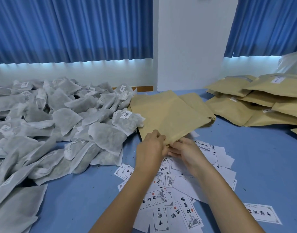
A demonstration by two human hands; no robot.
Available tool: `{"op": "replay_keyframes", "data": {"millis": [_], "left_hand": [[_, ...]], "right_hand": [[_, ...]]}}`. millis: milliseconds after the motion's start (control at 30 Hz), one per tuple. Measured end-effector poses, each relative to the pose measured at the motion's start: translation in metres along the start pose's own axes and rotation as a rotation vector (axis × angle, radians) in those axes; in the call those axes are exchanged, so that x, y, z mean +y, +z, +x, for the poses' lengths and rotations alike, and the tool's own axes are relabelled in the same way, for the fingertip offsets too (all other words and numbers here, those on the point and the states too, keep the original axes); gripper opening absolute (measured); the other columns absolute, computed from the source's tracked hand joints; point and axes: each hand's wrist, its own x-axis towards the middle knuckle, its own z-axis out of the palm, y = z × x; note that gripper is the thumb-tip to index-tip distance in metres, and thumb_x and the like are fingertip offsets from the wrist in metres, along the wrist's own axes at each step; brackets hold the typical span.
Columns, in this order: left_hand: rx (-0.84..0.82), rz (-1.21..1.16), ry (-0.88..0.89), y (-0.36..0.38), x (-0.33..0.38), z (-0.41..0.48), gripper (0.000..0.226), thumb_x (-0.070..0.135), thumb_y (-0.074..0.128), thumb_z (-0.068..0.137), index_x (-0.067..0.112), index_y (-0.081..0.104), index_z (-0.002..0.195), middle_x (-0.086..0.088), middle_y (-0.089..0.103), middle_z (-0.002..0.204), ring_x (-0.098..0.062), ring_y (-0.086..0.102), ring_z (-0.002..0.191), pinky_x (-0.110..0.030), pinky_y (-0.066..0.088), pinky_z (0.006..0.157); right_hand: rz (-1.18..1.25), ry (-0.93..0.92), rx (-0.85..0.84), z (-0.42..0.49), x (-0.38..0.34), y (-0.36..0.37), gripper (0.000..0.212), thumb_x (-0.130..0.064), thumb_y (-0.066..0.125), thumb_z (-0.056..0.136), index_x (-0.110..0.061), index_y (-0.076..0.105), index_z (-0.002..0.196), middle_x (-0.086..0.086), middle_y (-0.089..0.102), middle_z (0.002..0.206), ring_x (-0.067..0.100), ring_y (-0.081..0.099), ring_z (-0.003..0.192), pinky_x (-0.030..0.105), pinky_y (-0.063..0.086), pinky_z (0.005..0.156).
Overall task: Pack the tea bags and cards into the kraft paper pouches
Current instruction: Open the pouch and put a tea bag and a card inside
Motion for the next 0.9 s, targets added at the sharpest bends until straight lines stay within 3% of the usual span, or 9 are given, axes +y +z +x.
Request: {"op": "replay_keyframes", "data": {"millis": [67,167,300,400,533,700,833,900], "left_hand": [[0.083,-0.010,0.008,0.000,0.003,0.003,0.007,0.012,0.065,0.080,0.012,0.071,0.083,0.001,0.060,0.083,-0.017,0.056,0.074,-0.028,0.034,0.047],[0.022,-0.122,-0.058,0.001,-0.003,0.001,0.017,0.018,0.053,0.088,0.018,0.071,0.089,0.005,0.057,0.084,-0.011,0.051,0.078,-0.033,0.041,0.053],[0.067,-0.090,-0.015,-0.003,0.000,-0.004,0.016,0.019,0.061,0.082,0.021,0.073,0.092,0.008,0.062,0.088,-0.014,0.056,0.082,-0.030,0.041,0.051],[0.078,0.003,0.001,-0.003,0.005,-0.003,0.024,0.019,0.068,0.077,0.020,0.072,0.101,0.004,0.064,0.094,-0.018,0.058,0.082,-0.026,0.033,0.048],[0.157,0.042,-0.005,-0.005,0.012,0.000,0.018,0.011,0.080,0.063,0.017,0.075,0.079,0.005,0.063,0.070,-0.015,0.057,0.059,-0.020,0.027,0.038],[0.233,0.030,-0.019,-0.003,0.013,0.001,0.016,0.007,0.082,0.056,0.018,0.072,0.062,0.006,0.059,0.057,-0.014,0.053,0.050,-0.018,0.025,0.036],[0.375,-0.081,-0.192,-0.008,0.004,0.008,0.024,0.005,0.080,0.062,0.011,0.060,0.051,-0.001,0.050,0.047,-0.019,0.046,0.042,-0.021,0.026,0.037],[0.375,-0.067,-0.147,-0.010,0.003,0.007,0.017,0.006,0.079,0.065,0.011,0.064,0.059,-0.001,0.055,0.054,-0.020,0.051,0.049,-0.023,0.029,0.037]], "right_hand": [[0.009,-0.031,-0.010,0.000,-0.001,-0.001,0.013,0.000,0.052,0.093,-0.003,0.065,0.096,0.013,0.069,0.088,0.023,0.064,0.082,0.028,0.055,0.073],[0.115,-0.066,0.072,0.003,0.000,0.000,0.012,0.000,0.054,0.091,-0.005,0.064,0.088,0.009,0.072,0.079,0.019,0.069,0.074,0.026,0.057,0.069],[0.156,-0.140,0.202,0.005,0.006,0.008,0.024,0.010,0.043,0.086,-0.004,0.059,0.076,0.015,0.060,0.069,0.022,0.057,0.060,0.034,0.052,0.059],[-0.022,-0.206,0.218,0.004,0.017,0.018,0.032,0.007,0.046,0.088,-0.010,0.060,0.065,0.011,0.055,0.059,0.019,0.045,0.053,0.031,0.038,0.052],[-0.287,-0.297,0.295,0.006,0.016,0.018,0.026,0.000,0.050,0.088,0.003,0.048,0.062,0.010,0.044,0.056,0.019,0.037,0.059,0.035,0.031,0.057],[-0.414,-0.383,0.323,-0.002,0.012,0.020,0.034,0.006,0.047,0.086,-0.006,0.041,0.055,0.008,0.036,0.053,0.017,0.031,0.055,0.030,0.025,0.053],[-0.449,-0.309,0.323,-0.002,0.019,0.020,0.027,0.001,0.048,0.089,0.001,0.050,0.062,0.016,0.049,0.056,0.024,0.047,0.055,0.031,0.036,0.053],[-0.421,-0.287,0.333,-0.002,0.022,0.020,0.027,0.001,0.049,0.089,0.001,0.050,0.062,0.012,0.049,0.057,0.023,0.048,0.058,0.029,0.037,0.055]]}}
